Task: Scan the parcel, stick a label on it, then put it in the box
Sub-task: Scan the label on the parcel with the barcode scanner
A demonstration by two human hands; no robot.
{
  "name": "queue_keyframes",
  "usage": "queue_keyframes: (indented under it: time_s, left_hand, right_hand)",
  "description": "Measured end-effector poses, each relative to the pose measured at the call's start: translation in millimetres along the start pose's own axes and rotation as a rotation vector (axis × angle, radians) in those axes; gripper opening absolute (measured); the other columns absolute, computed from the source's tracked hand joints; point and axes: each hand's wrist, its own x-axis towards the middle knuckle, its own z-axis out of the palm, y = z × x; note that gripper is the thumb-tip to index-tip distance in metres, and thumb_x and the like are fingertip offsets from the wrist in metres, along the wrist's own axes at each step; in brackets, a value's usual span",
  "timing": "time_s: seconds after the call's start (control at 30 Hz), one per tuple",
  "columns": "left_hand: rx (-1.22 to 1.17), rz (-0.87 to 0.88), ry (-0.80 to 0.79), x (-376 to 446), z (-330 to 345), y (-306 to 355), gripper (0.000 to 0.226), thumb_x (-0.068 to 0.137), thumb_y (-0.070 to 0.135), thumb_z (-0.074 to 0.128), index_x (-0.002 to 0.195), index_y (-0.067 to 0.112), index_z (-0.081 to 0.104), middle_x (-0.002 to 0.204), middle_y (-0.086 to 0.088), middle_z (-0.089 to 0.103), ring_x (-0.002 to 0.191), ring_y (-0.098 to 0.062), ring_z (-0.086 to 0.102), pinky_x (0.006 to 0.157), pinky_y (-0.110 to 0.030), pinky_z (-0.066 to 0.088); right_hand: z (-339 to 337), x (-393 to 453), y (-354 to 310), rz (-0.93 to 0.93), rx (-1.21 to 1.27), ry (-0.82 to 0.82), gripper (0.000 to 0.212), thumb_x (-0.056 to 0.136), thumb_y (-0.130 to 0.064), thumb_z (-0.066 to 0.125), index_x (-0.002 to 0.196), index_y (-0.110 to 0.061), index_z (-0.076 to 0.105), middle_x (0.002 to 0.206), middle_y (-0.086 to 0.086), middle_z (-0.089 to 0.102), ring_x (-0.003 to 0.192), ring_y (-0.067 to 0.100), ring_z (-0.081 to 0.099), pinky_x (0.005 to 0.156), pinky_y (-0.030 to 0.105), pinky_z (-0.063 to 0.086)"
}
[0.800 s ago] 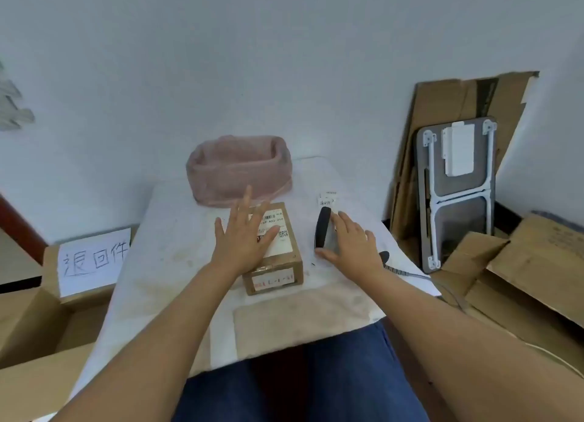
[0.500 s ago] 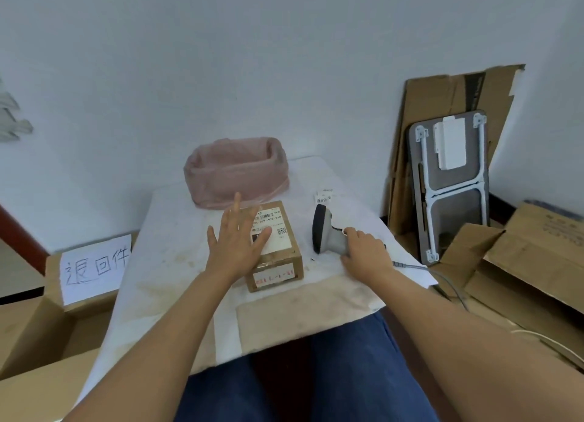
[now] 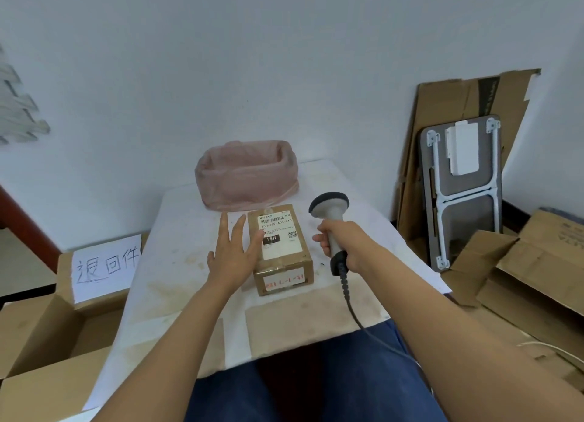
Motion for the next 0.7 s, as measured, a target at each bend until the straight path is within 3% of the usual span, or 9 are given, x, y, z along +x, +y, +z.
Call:
queue_keyframes:
  time_s: [0.1,0.17,0.23,0.3,0.4,0.5,0.7]
  left_hand:
    - [-0.232,-0.093,-0.062,-5,1,-2,0.079,0.091,0.07,0.033,0.156,0.03,0.013,0.164,0.011,-0.016,0.148,-0.025,0.028,0.119,-0.051,0.021]
    - [-0.329,-0.151,-0.093,-9,4,-2,0.079,0.094,0.066,0.035,0.157,0.024,0.013,0.166,0.006,-0.011,0.151,-0.022,0.019,0.119,-0.044,0.019]
    - [-0.382,-0.2,-0.14,-9,9,-2,0.084,0.091,0.069,0.035,0.157,0.021,0.014,0.166,0.0,0.002,0.151,-0.023,0.018,0.12,-0.044,0.02]
    - [-0.479,-0.276,-0.219,-7,13,-3,0.092,0.083,0.08,0.036,0.154,0.024,0.024,0.162,-0.003,0.026,0.144,-0.025,0.035,0.118,-0.048,0.029]
    - [-0.675,-0.327,-0.319,-9,14,-5,0.065,0.092,0.065,0.042,0.145,0.026,0.04,0.13,0.0,0.065,0.113,-0.02,0.065,0.101,-0.04,0.049]
    - [-0.745,-0.319,-0.376,-8,6,-5,0.046,0.099,0.041,0.052,0.142,0.029,0.042,0.116,0.001,0.071,0.09,-0.014,0.07,0.076,-0.031,0.053]
    - [-0.822,-0.358,-0.503,-3,-24,-12,0.072,0.082,0.014,0.078,0.135,0.04,0.037,0.116,-0.011,0.073,0.11,-0.033,0.068,0.084,-0.056,0.058]
  right_hand:
    - [6,9,12,-0.069,-0.08,0.073,0.026,0.087,-0.011,0.057,0.109,0.001,0.059,0.094,0.015,0.072,0.072,0.021,0.064,0.069,0.031,0.057]
    - [9,13,18,-0.116,-0.193,0.115,0.018,0.084,-0.016,0.057,0.099,-0.005,0.06,0.106,0.015,0.073,0.086,0.024,0.068,0.084,0.039,0.058]
    - [13,12,21,-0.154,-0.249,0.125,0.008,0.083,-0.018,0.058,0.087,-0.011,0.058,0.108,0.019,0.071,0.087,0.025,0.069,0.089,0.043,0.057]
    - [18,11,22,-0.185,-0.285,0.115,0.012,0.082,-0.019,0.058,0.089,-0.01,0.059,0.107,0.02,0.071,0.088,0.025,0.071,0.088,0.045,0.059]
    - [22,8,25,-0.195,-0.314,0.084,0.028,0.083,-0.021,0.057,0.105,-0.005,0.06,0.106,0.015,0.072,0.095,0.027,0.072,0.082,0.039,0.06]
    - [22,5,26,-0.23,-0.355,0.091,0.031,0.081,-0.027,0.058,0.106,-0.007,0.06,0.104,0.011,0.072,0.092,0.025,0.073,0.084,0.041,0.06]
    - [25,-4,21,-0.3,-0.36,0.112,0.032,0.072,-0.033,0.057,0.098,-0.013,0.059,0.099,0.011,0.073,0.092,0.03,0.073,0.086,0.051,0.058]
